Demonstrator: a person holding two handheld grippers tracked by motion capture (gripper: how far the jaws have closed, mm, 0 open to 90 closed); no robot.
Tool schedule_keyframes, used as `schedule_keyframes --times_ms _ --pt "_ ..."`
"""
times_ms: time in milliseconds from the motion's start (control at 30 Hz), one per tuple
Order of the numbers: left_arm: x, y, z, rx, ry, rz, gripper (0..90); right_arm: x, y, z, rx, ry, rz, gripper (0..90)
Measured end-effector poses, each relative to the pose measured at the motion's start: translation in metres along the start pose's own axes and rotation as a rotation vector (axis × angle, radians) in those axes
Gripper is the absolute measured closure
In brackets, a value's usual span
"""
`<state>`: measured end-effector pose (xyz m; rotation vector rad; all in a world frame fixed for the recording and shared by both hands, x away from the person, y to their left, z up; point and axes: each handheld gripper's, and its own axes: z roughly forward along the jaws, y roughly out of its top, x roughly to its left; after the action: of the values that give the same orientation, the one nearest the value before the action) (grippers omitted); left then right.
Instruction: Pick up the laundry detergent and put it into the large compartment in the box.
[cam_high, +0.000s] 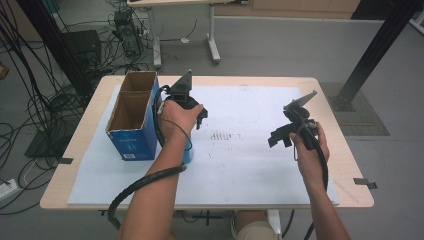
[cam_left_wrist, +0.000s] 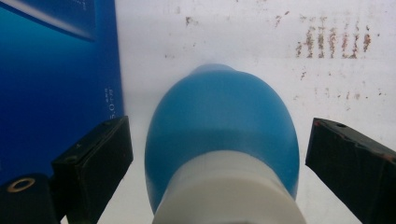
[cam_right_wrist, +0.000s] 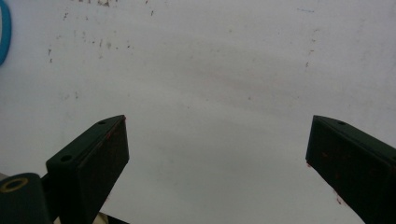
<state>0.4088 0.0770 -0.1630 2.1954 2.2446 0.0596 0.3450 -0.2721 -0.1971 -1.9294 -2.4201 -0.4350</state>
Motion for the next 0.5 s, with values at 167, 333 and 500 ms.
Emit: schedule_keyframes --times_ms 167,333,500 --pt "-0.0002 0.0 -0.0004 0.0 0.002 0.001 7.8 0.0003 -0.0001 0.0001 -0.002 -0.002 -0.005 5.8" --pt "-0.0006 -0.0003 -0.0005 -0.002 0.003 0.002 7.9 0.0 0.0004 0.0007 0.001 0.001 -0.001 5.8" --pt "-0.0009 -0.0004 -0.0001 -0.003 0.003 0.003 8.0 0.0006 0.0005 0.0011 0.0 -0.001 -0.004 5.8"
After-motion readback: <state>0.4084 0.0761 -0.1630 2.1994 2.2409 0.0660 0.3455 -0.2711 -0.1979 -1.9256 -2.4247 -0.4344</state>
